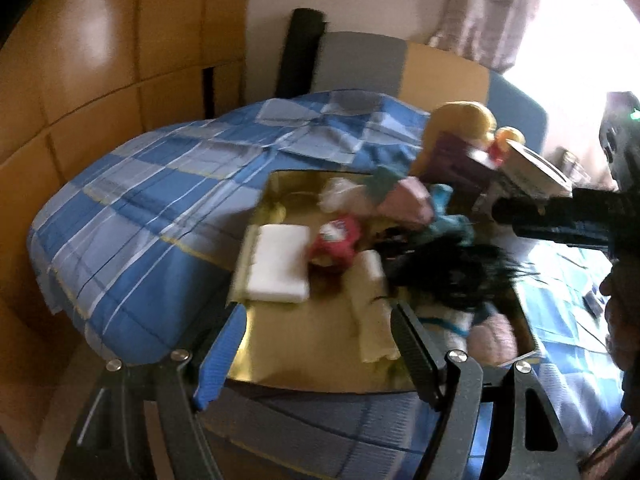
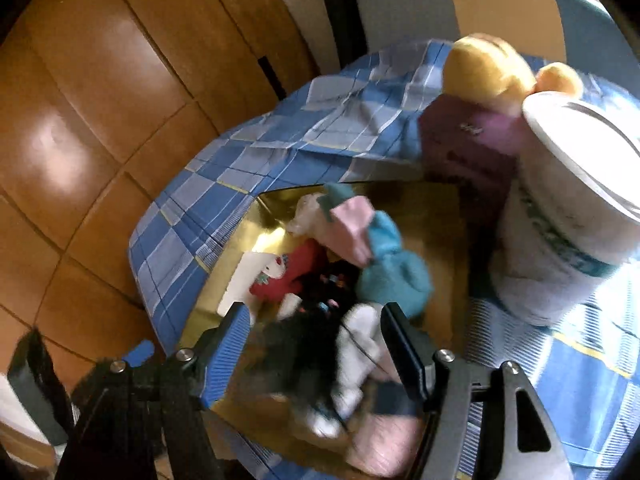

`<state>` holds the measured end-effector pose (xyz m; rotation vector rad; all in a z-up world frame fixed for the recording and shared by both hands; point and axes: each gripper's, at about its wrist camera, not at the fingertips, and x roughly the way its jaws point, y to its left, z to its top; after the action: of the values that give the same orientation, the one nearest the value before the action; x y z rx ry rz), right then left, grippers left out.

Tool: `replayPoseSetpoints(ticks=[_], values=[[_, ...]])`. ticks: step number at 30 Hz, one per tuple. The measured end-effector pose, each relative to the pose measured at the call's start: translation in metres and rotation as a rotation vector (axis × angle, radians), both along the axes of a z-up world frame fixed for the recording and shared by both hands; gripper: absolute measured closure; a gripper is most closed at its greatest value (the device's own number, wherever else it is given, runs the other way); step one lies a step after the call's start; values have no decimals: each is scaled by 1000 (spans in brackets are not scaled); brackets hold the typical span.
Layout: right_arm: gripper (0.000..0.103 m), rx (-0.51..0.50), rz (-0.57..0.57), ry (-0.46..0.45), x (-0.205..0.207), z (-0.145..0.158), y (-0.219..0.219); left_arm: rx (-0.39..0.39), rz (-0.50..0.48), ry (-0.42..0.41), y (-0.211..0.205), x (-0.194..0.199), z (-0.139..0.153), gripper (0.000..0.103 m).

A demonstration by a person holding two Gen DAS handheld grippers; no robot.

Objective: Organize soft objects
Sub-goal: 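Grasp the blue Tempo tissue pack with left gripper while right moves to the scrunchie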

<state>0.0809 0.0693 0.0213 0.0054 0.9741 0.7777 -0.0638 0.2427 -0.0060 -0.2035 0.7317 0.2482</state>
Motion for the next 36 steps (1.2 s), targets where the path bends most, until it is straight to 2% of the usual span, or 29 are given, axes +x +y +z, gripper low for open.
replayPoseSetpoints(ticks=[5, 9, 20, 23, 28, 30, 31, 32, 36], values=[[34, -20, -75, -44, -7, 5, -60, 18, -114, -18, -34, 11, 13, 28], [34, -26, -210, -54, -1, 8, -120, 36, -210, -22, -65, 21, 20, 28], [34, -68, -650, -46, 19, -5, -292, 95, -442, 2, -153, 46, 24, 28], [34, -52, -776, -32, 24, -11, -336, 121, -494, 0, -177, 53, 26, 28], [34, -61, -1065, -44, 21, -32, -415, 129, -562, 21, -214, 72, 26, 28], [34, -1, -1197, 1, 13, -40, -444, 125, -588, 31, -229, 80, 25, 28], [34, 74, -1254, 10, 6, -41, -458, 118, -602, 42, -237, 86, 23, 28], [34, 107, -1303, 3, 0, -41, -468, 106, -627, 53, -248, 92, 21, 28], [34, 195, -1364, 50, -8, -49, -488, 87, -695, 97, -288, 113, 11, 28]])
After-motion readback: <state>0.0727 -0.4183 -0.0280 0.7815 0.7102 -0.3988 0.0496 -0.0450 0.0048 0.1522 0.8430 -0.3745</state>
